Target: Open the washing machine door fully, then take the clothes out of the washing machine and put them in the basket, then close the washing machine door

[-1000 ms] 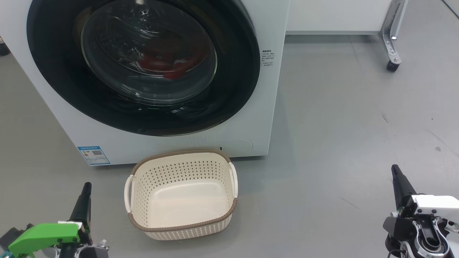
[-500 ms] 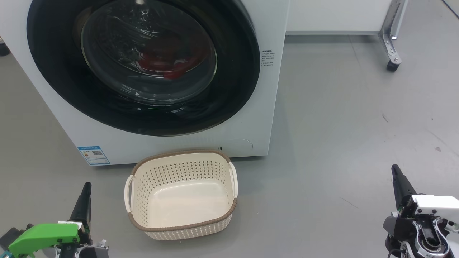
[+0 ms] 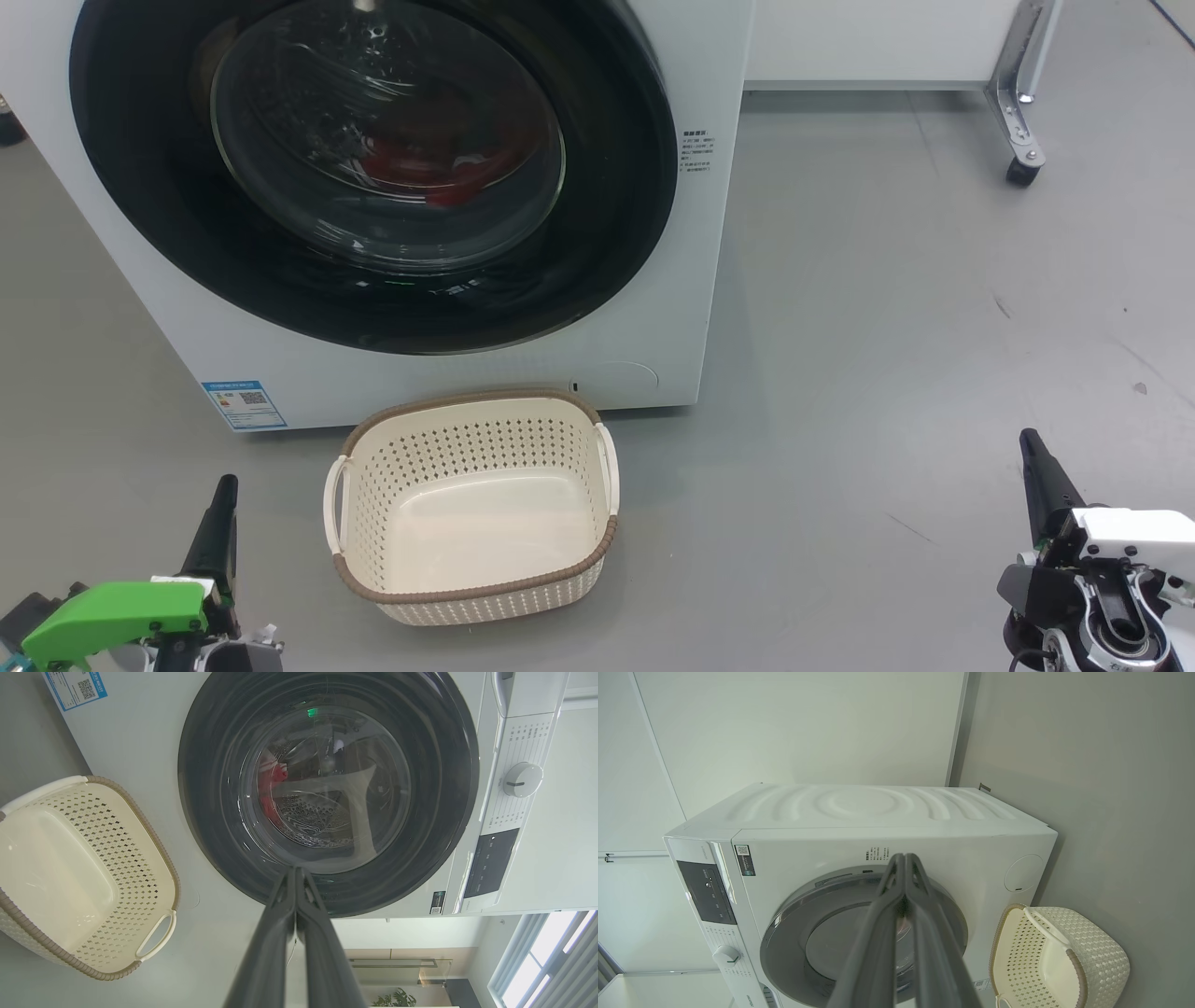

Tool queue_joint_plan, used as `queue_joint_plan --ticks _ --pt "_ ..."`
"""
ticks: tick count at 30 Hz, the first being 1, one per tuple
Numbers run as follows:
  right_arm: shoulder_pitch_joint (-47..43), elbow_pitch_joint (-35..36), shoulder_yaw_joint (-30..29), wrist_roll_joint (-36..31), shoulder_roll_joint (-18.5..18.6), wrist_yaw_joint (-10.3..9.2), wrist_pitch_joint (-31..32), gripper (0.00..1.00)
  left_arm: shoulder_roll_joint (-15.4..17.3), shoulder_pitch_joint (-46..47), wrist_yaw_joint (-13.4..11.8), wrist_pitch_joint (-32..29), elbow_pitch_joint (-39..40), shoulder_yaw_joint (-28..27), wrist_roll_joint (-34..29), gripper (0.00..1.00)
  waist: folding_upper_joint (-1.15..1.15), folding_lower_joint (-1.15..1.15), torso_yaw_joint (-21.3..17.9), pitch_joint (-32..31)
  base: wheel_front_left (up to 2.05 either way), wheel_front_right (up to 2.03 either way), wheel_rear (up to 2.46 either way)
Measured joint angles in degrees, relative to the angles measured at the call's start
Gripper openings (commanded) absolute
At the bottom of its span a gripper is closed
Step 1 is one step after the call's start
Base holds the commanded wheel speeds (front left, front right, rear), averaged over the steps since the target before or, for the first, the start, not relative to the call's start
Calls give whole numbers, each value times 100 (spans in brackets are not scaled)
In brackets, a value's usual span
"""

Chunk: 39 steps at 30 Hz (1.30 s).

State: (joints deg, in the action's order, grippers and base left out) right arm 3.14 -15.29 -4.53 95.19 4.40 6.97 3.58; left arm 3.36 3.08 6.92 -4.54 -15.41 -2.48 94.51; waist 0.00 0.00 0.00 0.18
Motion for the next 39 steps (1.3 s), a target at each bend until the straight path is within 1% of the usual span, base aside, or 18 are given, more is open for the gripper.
queue_joint_plan --ticks 39 --pt "0 0 -20 -5 -21 0 19 0 -8 1 0 -1 -1 -26 -23 0 0 0 0 0 0 0 0"
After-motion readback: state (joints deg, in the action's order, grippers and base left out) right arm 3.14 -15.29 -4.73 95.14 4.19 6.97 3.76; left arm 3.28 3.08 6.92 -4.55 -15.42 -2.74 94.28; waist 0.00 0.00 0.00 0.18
